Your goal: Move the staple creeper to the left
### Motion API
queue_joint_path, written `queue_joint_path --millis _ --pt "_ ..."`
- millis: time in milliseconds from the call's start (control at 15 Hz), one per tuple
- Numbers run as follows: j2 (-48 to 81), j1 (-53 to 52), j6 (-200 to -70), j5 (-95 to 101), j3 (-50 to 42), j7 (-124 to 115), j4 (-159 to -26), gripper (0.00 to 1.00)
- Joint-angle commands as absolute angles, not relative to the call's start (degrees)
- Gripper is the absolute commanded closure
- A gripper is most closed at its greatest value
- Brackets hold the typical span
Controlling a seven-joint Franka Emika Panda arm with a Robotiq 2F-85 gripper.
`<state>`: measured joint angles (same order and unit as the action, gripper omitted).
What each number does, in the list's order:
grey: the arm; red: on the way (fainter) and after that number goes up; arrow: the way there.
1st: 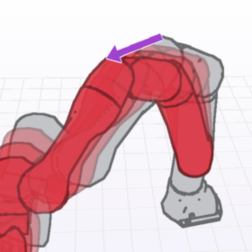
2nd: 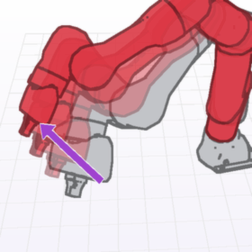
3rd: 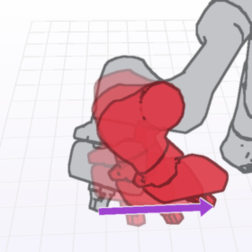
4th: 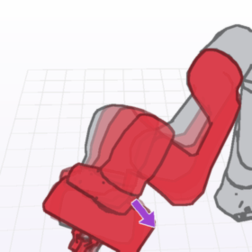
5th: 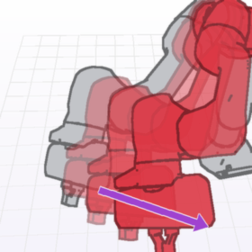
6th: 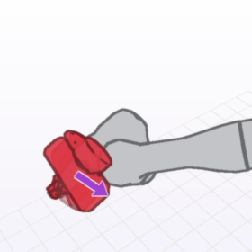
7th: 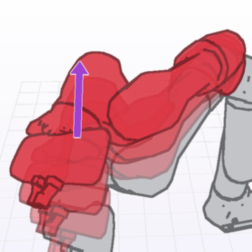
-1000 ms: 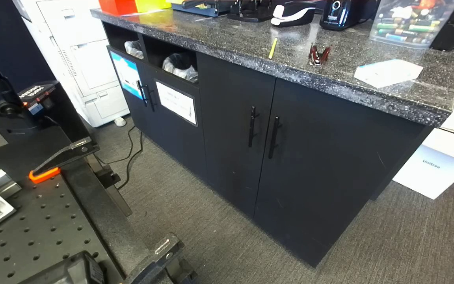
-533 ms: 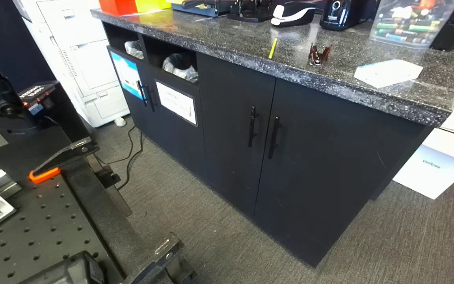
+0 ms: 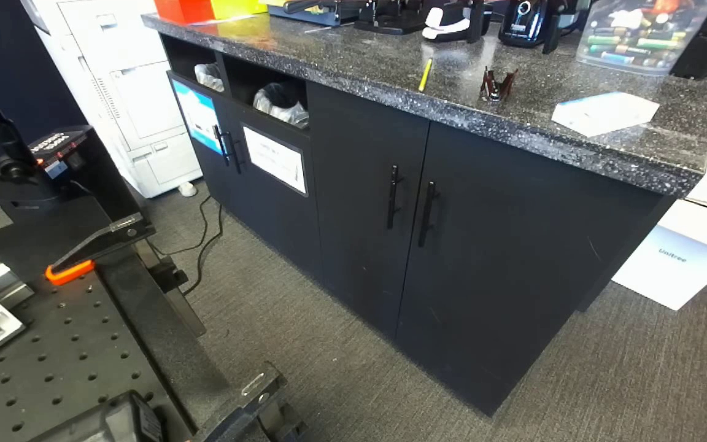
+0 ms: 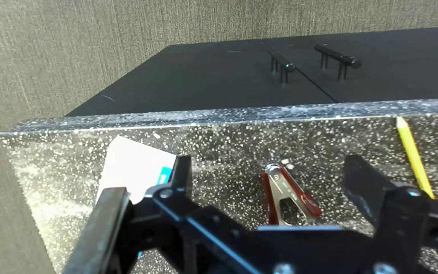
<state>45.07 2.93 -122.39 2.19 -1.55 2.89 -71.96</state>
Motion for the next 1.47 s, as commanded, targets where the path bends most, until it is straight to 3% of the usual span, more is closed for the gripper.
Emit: queue_joint_path --millis 0,867,933,1000,1400 --pt "54.7 3.4 -117.1 2.0 -1.3 4.1 -58.0 0.00" --pt "74.7 1.7 -107.2 2.5 -1.5 3.5 -29.6 0.00" --pt "75.8 1.6 -107.1 2.5 -1.5 3.4 -28.6 0.25" --pt "76.5 1.4 -107.4 2.6 -1.6 3.4 -27.8 0.26" --pt "76.2 0.8 -109.8 3.2 -2.6 2.8 -26.9 0.73"
